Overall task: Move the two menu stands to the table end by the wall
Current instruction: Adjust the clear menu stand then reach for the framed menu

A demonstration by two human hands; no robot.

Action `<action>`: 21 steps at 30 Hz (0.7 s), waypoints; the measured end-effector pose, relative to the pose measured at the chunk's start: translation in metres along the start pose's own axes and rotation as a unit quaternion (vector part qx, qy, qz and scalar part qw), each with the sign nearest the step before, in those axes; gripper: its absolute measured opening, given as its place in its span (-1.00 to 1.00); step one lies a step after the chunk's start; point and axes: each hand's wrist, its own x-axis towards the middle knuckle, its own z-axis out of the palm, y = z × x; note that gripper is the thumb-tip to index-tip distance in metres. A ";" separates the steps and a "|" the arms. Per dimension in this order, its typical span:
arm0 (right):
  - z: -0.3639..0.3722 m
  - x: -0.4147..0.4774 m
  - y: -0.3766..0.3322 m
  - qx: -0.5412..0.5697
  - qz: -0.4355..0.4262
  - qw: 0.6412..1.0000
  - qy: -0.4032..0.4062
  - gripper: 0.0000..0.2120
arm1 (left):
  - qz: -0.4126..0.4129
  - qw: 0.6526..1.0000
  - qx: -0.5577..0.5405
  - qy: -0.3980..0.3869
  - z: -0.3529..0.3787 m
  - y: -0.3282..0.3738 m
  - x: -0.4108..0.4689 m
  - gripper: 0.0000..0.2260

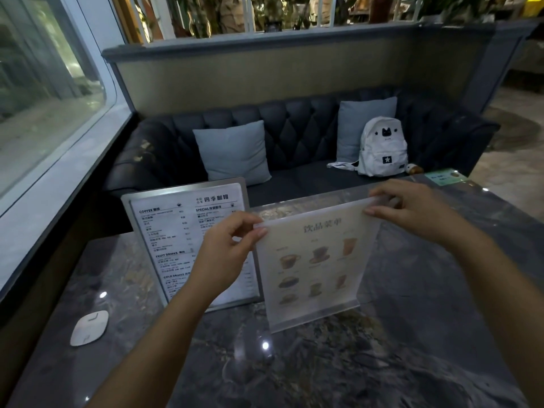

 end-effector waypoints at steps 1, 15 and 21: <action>-0.003 0.000 -0.003 0.003 -0.002 1.000 -0.010 -0.77 | 0.011 1.000 0.019 -0.009 -0.003 0.001 0.000 -0.95; -0.008 0.048 -0.094 0.041 -0.088 0.995 0.030 -0.82 | 0.069 0.976 0.174 0.112 -0.081 0.005 0.011 -0.93; 0.035 0.102 -0.133 0.027 -0.127 0.990 -0.051 -0.76 | -0.007 0.959 0.170 0.228 -0.128 -0.034 0.025 -0.73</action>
